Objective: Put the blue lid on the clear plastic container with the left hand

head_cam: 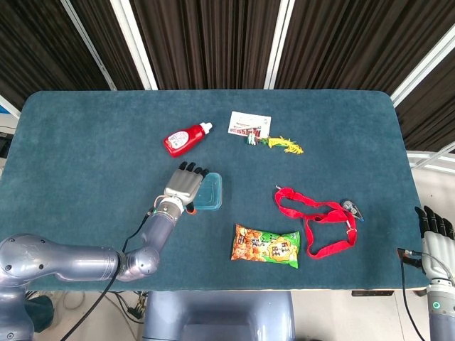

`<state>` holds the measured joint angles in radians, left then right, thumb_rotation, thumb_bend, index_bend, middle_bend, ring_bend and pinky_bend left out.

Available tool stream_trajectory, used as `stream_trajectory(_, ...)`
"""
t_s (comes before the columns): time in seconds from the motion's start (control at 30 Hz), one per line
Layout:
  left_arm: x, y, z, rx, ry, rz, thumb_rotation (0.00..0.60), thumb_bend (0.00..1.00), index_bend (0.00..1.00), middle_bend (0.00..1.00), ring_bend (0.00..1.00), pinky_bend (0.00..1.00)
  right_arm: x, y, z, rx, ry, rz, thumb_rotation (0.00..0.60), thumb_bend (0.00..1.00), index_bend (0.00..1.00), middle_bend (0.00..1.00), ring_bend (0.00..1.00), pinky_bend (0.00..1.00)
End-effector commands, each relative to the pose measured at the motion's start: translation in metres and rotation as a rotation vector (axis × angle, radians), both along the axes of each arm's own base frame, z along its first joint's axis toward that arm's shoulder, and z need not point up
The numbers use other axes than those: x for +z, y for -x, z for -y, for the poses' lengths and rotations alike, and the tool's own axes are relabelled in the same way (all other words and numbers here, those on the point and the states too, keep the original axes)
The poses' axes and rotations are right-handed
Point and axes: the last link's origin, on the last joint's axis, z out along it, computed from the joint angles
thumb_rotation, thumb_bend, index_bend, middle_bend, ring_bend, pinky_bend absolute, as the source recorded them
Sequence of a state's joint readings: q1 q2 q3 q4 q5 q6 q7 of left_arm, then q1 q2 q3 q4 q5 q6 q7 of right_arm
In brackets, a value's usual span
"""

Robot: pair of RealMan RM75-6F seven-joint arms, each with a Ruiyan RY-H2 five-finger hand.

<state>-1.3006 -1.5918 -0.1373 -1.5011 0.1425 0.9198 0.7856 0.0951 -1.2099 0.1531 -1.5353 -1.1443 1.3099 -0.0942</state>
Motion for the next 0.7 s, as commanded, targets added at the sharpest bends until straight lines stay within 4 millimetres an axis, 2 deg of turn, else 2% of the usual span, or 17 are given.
stream_trajectory(0.03, -0.0004, -0.0008, -0.0002, -0.002, -0.001, 0.004, 0.600, 0.17, 0.13, 0.35, 0.00, 0.01, 0.0002, 0.0001, 0.0001, 0.000, 0.001, 0.000, 0.600, 0.27, 0.04, 0.00, 0.00, 0.00)
stream_trajectory(0.7, -0.0063, 0.0028, -0.0009, -0.002, 0.003, 0.009, 0.600, 0.17, 0.13, 0.35, 0.00, 0.01, -0.0007, 0.0006, 0.0004, -0.004, -0.003, 0.001, 0.600, 0.27, 0.04, 0.00, 0.00, 0.00)
